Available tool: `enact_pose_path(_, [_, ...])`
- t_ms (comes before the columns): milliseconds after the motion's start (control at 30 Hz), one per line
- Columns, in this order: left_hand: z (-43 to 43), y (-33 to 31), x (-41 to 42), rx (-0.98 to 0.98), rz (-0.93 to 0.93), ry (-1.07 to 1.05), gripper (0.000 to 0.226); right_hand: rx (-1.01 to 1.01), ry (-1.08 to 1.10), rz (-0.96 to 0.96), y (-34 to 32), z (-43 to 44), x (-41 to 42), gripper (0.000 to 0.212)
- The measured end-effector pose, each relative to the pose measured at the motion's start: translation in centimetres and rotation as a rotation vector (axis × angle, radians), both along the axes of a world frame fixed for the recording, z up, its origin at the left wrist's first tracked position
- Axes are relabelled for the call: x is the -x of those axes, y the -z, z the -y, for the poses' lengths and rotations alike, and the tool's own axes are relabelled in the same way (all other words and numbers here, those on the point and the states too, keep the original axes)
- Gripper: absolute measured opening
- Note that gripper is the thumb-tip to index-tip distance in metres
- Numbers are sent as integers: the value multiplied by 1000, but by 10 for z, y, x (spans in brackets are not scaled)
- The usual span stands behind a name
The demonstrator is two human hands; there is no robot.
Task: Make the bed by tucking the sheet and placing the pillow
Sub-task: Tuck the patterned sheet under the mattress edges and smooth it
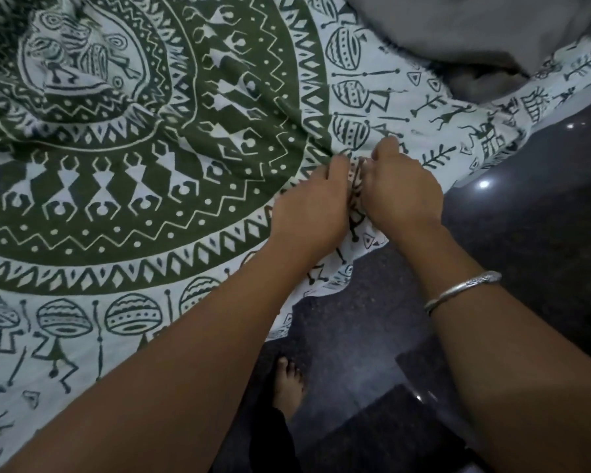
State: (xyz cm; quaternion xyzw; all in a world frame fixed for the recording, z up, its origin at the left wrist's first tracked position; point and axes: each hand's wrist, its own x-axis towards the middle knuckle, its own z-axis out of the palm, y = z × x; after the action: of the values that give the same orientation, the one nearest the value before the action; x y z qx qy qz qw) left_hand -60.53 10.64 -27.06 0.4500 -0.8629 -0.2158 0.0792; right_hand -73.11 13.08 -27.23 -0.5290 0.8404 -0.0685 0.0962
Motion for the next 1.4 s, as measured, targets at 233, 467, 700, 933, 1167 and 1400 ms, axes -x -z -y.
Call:
enact_pose_path(233, [25,7,48,29,130,2,28,-171,-57,-75,7,20,33,27])
enact_pose_path(467, [43,4,88,80,0,81,29,-47,71,-71,6,33,81,32])
enact_pose_path(700, [82,3,147,52,174,106,21,-196,15,-140,1,64,125,26])
enact_pose_path(933, [96,-2,175,-70,178,142,34,-181,37,-78,-3,68,146,34])
enact_pose_path(1167, [103,0,200,-80,267,171,28,-197,-130,-198,-4,69,170,27])
enact_pose_path(1400, [97,-2,215,-71,84,140,36,-208,-106,15,-9,65,188,36])
